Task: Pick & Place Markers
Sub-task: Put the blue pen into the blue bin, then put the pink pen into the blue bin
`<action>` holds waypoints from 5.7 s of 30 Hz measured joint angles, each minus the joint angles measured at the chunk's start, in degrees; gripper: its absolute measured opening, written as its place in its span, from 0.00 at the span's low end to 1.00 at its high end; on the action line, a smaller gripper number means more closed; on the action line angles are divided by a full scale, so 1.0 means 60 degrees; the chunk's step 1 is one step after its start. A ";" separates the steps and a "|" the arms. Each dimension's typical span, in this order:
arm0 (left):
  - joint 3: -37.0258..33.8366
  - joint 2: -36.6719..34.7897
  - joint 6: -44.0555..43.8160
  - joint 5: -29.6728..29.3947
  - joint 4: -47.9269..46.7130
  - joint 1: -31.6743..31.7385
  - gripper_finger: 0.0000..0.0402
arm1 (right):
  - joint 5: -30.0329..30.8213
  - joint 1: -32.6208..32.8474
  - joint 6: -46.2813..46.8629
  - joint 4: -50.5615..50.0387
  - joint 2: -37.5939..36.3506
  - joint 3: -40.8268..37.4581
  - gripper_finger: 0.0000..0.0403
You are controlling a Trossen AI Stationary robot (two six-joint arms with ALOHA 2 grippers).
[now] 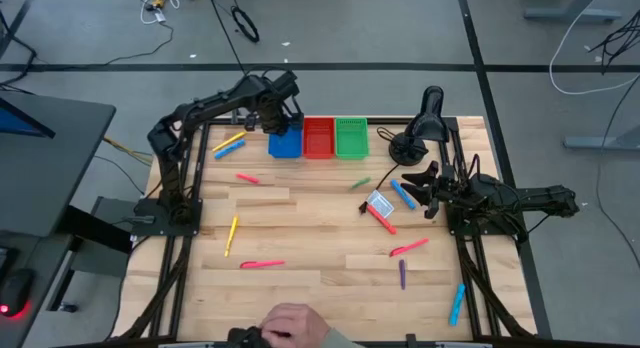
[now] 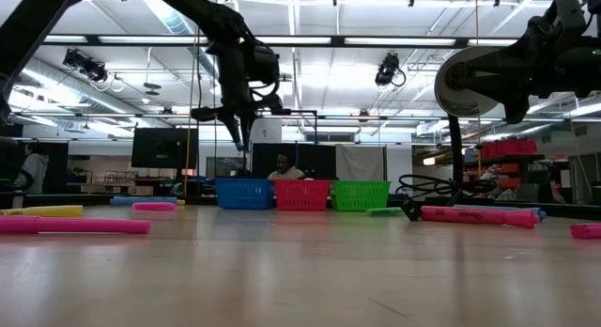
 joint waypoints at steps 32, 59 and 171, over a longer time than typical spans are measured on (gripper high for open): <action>-0.0007 0.1984 0.0452 -0.0056 0.0766 0.0592 0.20 | 0.0000 0.0000 0.0000 0.0003 -0.0004 -0.0004 0.41; -0.0007 0.1972 0.0421 0.0080 0.0746 0.0588 0.33 | -0.0003 -0.0004 0.0000 0.0003 -0.0004 0.0000 0.41; -0.0004 -0.2832 1.5905 0.0515 -0.4063 -0.2330 0.33 | 0.0000 0.0000 0.0000 0.0003 0.0000 -0.0001 0.41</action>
